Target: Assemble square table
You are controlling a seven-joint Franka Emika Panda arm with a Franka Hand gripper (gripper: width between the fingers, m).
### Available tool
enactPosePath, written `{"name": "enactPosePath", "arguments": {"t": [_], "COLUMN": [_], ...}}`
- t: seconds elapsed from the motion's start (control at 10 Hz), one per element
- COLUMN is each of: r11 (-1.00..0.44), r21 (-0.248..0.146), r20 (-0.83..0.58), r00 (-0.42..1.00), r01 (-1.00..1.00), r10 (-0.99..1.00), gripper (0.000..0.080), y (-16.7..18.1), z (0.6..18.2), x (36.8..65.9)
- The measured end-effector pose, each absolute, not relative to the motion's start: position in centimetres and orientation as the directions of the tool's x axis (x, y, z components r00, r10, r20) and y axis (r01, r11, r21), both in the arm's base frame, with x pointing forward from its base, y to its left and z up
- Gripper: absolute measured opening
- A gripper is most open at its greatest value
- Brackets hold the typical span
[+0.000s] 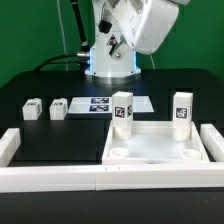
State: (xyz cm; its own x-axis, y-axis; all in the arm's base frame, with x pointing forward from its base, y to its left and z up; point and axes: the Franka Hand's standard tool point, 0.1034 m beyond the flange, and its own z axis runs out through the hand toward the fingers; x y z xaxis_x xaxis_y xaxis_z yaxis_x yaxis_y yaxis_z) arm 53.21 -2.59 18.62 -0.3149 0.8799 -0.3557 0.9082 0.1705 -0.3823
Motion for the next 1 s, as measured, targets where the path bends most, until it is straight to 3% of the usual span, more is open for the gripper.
{"name": "enactPosePath", "arguments": {"t": [0.1,0.3,0.4,1.0], "r11": [0.120,-0.053,-0.113,-0.426], "r21": [-0.376,-0.314,-0.303,-0.144], "r20": [-0.371,-0.426,-0.441,-0.511], "r00": [-0.267,-0.091,-0.034,0.302], "r01": [0.919,0.948,0.946,0.893], "r10": [0.889,0.900,0.897,0.805], "gripper": [0.0648,0.0648,0.0648,0.0648], "y": [-3.9,-7.6,-9.0,-9.2], "z": [18.5,18.6,18.4,17.9], "x": [52.5,50.0,48.6,48.1]}}
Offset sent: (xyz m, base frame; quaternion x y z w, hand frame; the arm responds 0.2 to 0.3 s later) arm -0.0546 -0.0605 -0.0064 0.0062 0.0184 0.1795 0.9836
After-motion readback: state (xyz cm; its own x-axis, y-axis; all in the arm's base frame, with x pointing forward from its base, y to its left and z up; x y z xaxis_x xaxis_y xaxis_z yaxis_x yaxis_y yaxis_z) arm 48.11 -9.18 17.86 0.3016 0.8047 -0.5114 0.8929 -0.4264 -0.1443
